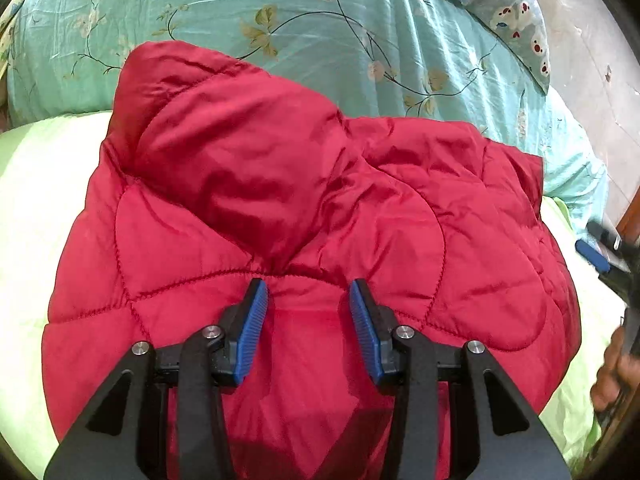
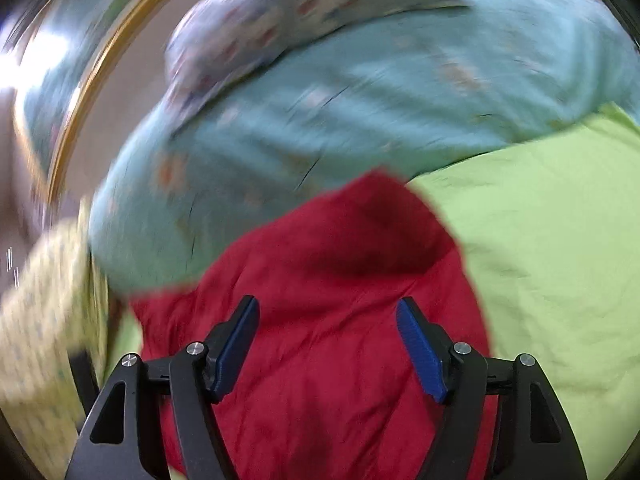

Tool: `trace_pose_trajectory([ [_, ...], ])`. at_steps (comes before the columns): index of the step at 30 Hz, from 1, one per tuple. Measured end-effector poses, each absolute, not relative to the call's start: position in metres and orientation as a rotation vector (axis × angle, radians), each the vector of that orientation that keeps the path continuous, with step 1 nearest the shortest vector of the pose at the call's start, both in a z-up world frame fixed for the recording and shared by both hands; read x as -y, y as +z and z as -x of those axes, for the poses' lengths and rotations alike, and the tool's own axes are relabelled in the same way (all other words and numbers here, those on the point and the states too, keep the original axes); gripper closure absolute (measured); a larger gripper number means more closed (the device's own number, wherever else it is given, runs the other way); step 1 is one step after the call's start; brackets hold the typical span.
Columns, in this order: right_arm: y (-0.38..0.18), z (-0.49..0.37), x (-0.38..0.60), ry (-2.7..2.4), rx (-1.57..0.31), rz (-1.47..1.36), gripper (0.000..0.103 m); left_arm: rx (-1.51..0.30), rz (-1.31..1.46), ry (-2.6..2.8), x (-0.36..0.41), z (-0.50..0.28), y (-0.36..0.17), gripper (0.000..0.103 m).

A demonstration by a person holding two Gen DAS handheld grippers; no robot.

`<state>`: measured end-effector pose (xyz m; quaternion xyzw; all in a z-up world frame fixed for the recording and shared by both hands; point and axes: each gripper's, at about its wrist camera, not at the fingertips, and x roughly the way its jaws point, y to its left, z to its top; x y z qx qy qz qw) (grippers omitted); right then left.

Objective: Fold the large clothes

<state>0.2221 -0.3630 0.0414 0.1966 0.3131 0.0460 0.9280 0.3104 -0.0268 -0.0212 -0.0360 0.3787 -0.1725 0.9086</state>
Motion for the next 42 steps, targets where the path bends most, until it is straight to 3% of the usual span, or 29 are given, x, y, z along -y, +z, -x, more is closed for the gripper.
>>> trace_pose_trajectory([
  [6,-0.003,-0.262,0.327,0.071,-0.864,-0.204,0.030,-0.796,0.060,-0.351,0.031,-0.316,-0.019,0.062],
  [16,-0.019,-0.288,0.348,0.030,-0.862,-0.244,0.030,-0.786,0.118,-0.362,0.018,-0.298,0.005,0.062],
  [34,-0.012,-0.277,0.367,0.081,-0.812,-0.344,0.030,-0.847,0.105,-0.299,0.030,-0.333,-0.017,0.062],
  [38,-0.005,-0.271,0.366,0.083,-0.806,-0.325,0.030,-0.837,0.142,-0.311,0.022,-0.315,-0.004,0.048],
  [42,0.002,-0.263,0.363,0.083,-0.807,-0.306,0.030,-0.804,0.156,-0.316,0.012,-0.294,0.013,0.044],
])
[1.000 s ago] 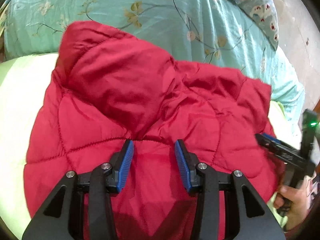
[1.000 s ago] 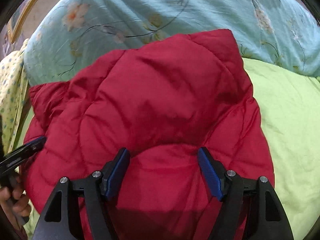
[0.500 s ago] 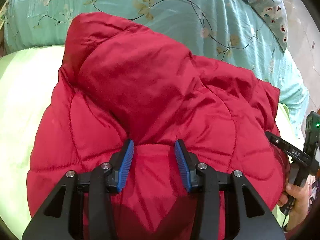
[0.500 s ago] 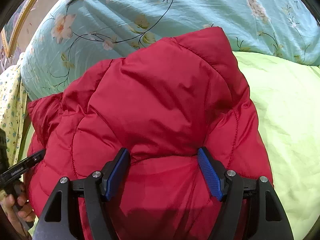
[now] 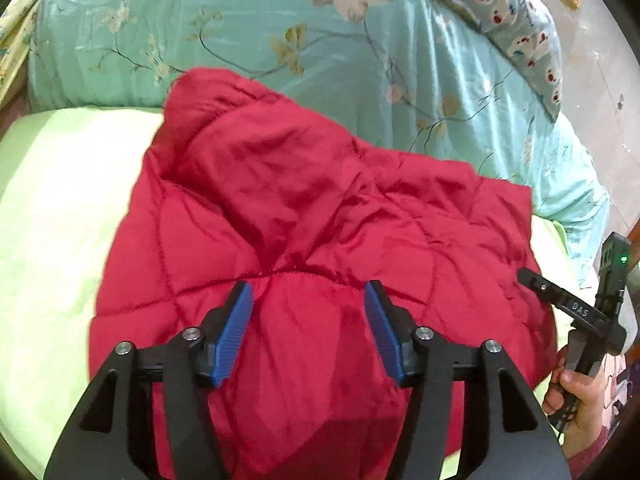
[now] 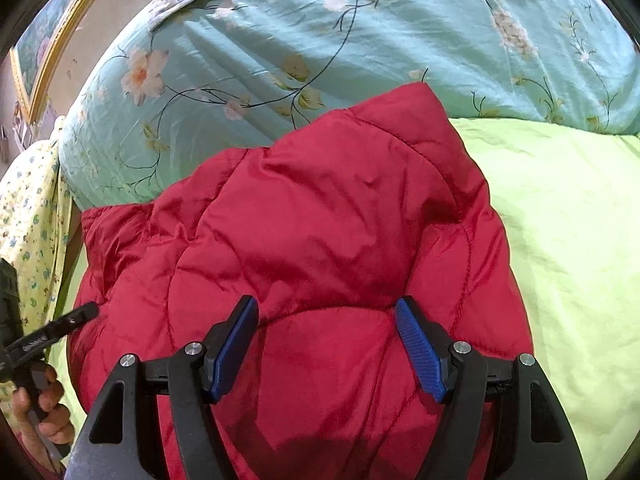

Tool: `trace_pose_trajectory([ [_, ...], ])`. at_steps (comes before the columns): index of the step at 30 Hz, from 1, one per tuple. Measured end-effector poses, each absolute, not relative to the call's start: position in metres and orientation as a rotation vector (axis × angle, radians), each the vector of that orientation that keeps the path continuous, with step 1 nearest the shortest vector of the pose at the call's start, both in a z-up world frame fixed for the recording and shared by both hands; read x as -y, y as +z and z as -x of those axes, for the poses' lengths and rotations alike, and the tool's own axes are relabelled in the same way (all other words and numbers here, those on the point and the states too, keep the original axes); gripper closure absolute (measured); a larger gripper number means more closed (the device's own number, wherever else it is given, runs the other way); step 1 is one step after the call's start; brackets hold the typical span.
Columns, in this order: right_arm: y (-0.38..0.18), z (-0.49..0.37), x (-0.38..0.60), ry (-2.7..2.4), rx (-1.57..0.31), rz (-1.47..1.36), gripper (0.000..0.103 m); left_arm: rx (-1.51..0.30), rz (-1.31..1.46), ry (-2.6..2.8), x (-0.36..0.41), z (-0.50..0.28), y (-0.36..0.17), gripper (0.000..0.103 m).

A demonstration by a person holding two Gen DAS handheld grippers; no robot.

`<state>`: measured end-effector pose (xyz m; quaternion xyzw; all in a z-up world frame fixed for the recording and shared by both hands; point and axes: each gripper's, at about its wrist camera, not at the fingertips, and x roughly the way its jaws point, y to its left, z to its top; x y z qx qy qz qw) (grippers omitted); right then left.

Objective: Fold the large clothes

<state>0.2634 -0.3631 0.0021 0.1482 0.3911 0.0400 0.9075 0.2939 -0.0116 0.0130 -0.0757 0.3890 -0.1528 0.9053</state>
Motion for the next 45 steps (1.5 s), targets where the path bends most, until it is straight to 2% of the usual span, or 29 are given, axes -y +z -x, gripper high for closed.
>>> trace_pose_trajectory([
  [3,0.012,-0.247,0.363,0.096,-0.793,-0.298,0.029,-0.796,0.187,-0.312,0.000,-0.284,0.019,0.036],
  [6,0.023,-0.233,0.364,0.098,-0.780,-0.291,0.025,-0.806,0.208,-0.315,-0.008,-0.281,0.021,0.033],
  [10,0.035,-0.217,0.368,0.078,-0.740,-0.280,0.021,-0.800,0.223,-0.323,-0.024,-0.273,0.021,0.021],
  [16,0.033,-0.208,0.382,0.030,-0.741,-0.253,0.018,-0.808,0.260,-0.311,-0.050,-0.269,0.018,0.021],
  [29,-0.004,-0.195,0.449,-0.007,-0.771,-0.572,0.015,-0.837,0.387,-0.307,-0.082,-0.282,-0.005,0.021],
  [41,-0.049,-0.208,0.464,0.053,-0.885,-0.749,0.014,-0.912,0.536,-0.365,-0.094,-0.298,-0.035,0.020],
  [45,-0.060,-0.212,0.463,0.093,-0.907,-0.798,0.008,-0.932,0.646,-0.405,-0.100,-0.304,-0.051,0.017],
])
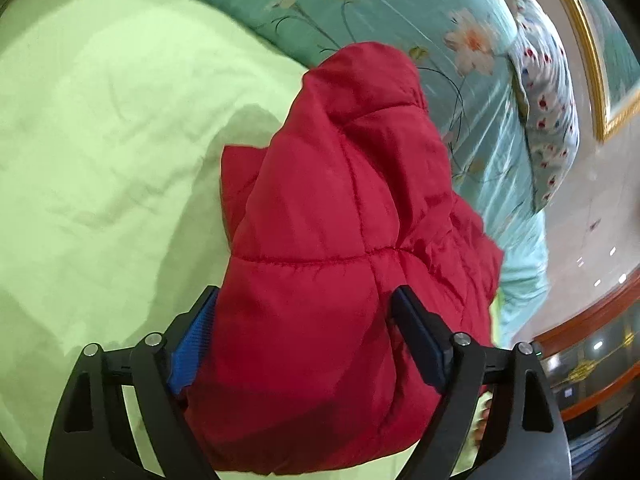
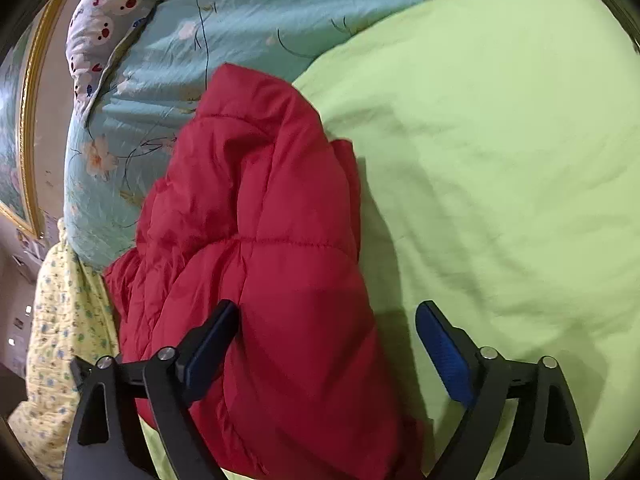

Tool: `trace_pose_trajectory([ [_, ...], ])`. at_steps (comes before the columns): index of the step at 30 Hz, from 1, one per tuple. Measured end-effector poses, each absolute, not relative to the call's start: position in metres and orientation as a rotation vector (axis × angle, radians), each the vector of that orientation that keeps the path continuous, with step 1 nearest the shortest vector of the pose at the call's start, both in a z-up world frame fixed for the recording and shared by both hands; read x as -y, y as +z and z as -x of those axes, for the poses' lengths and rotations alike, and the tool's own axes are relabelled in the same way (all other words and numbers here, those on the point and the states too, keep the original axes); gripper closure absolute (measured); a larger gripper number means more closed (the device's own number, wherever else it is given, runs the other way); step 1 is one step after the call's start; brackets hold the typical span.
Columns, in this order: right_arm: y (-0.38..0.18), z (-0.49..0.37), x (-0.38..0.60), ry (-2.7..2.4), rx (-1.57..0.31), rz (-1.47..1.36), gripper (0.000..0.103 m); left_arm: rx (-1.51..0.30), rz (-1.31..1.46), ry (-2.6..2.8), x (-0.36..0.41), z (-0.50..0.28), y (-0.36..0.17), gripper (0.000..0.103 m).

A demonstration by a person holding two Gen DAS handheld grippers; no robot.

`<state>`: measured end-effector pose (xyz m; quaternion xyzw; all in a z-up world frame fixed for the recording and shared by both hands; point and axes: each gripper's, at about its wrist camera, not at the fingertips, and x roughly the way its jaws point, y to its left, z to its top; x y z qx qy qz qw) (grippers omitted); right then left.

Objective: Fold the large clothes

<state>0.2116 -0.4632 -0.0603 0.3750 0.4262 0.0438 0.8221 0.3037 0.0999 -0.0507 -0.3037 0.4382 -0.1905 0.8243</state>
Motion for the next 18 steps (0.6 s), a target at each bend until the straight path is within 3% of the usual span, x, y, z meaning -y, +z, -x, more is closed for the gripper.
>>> trace_pose_trajectory([
  [4,-0.068,-0.218,0.461,0.137,-0.925,-0.821,0.002,-0.948,0.714,-0.432,-0.098,-0.312,-0.064,0.014],
  [7,-0.068,-0.223,0.458,0.153,-0.921,-0.818,0.001,-0.958,0.721,-0.437,-0.092,-0.320,-0.071,0.006],
  [13,-0.069,-0.237,0.451,0.197,-0.932,-0.818,0.002,-0.964,0.689,-0.472,-0.082,-0.329,-0.071,0.007],
  [14,-0.069,-0.238,0.449,0.212,-0.936,-0.822,0.004,-0.959,0.677,-0.474,-0.080,-0.330,-0.070,0.012],
  [16,-0.070,-0.240,0.443,0.259,-0.954,-0.850,0.024,-0.948,0.656,-0.484,-0.079,-0.327,-0.066,0.023],
  [17,-0.069,-0.240,0.442,0.251,-0.960,-0.845,0.026,-0.939,0.651,-0.496,-0.080,-0.325,-0.063,0.030],
  [18,-0.066,-0.238,0.440,0.250,-0.964,-0.826,0.035,-0.933,0.646,-0.505,-0.080,-0.323,-0.060,0.033],
])
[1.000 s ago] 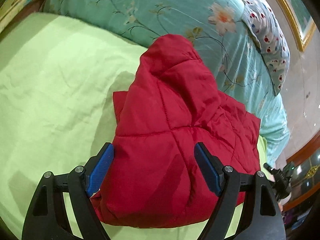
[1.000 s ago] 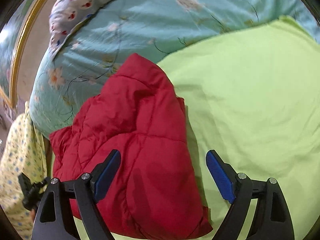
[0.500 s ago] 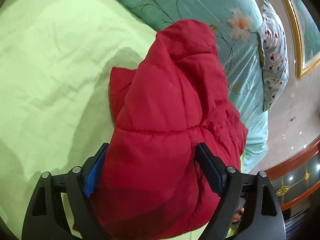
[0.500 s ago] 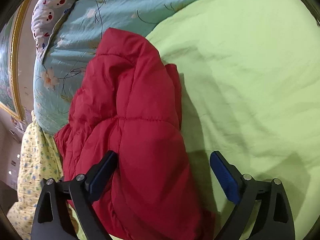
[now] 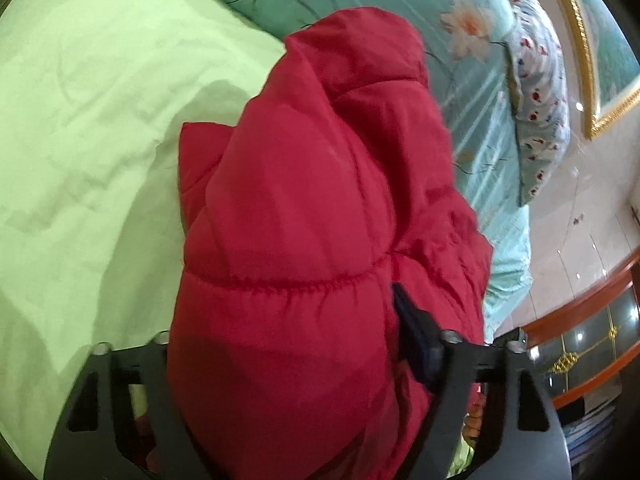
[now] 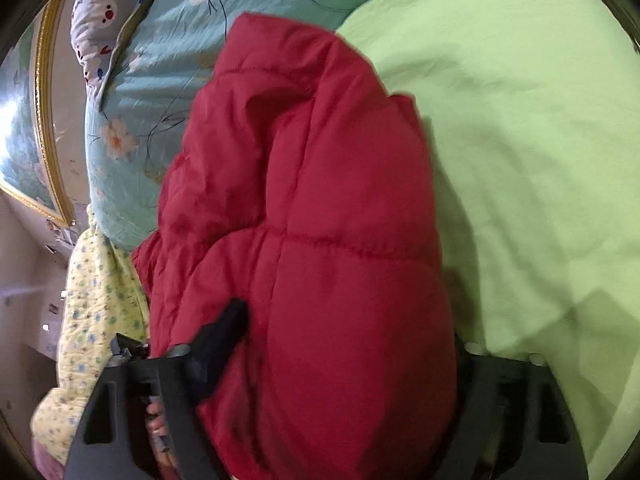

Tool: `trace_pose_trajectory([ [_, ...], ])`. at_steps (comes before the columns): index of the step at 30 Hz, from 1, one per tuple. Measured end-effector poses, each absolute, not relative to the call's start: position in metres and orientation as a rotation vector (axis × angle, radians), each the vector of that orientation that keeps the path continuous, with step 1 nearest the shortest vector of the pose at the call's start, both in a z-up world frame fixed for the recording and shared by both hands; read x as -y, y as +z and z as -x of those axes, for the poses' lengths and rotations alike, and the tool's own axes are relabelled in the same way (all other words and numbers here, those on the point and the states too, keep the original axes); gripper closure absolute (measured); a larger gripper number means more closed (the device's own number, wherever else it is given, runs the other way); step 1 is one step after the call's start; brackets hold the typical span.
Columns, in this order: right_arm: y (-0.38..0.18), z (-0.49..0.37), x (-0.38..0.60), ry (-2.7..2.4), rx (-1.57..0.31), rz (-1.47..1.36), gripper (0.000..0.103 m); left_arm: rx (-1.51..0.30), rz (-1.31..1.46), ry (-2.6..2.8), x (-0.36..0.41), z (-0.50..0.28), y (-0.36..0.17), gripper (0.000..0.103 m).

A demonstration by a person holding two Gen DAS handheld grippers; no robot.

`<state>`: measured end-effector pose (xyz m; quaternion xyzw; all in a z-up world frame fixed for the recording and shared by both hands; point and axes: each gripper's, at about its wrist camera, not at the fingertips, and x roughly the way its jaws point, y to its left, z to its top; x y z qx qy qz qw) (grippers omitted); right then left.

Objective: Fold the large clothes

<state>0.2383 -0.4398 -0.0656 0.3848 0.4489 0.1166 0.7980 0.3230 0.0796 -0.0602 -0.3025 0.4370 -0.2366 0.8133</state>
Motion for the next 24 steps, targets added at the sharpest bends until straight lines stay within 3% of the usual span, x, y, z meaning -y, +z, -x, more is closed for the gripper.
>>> trace_pose_trajectory([
  [3,-0.052,-0.229,0.437,0.263,-0.949,-0.829,0.057,-0.913,0.611,-0.528,-0.079,-0.314,-0.046,0.047],
  [7,-0.033,-0.213,0.427,0.268,-0.952,-0.806,0.064,-0.884,0.551,-0.547,-0.078,-0.295,-0.020,0.053],
  [14,-0.009,-0.148,0.408,0.310,-0.954,-0.783,0.066,-0.841,0.508,-0.607,-0.092,-0.227,0.007,0.054],
  [24,0.008,-0.069,0.389,0.339,-0.999,-0.737,0.066,-0.896,0.587,-0.607,-0.124,-0.135,-0.011,0.054],
])
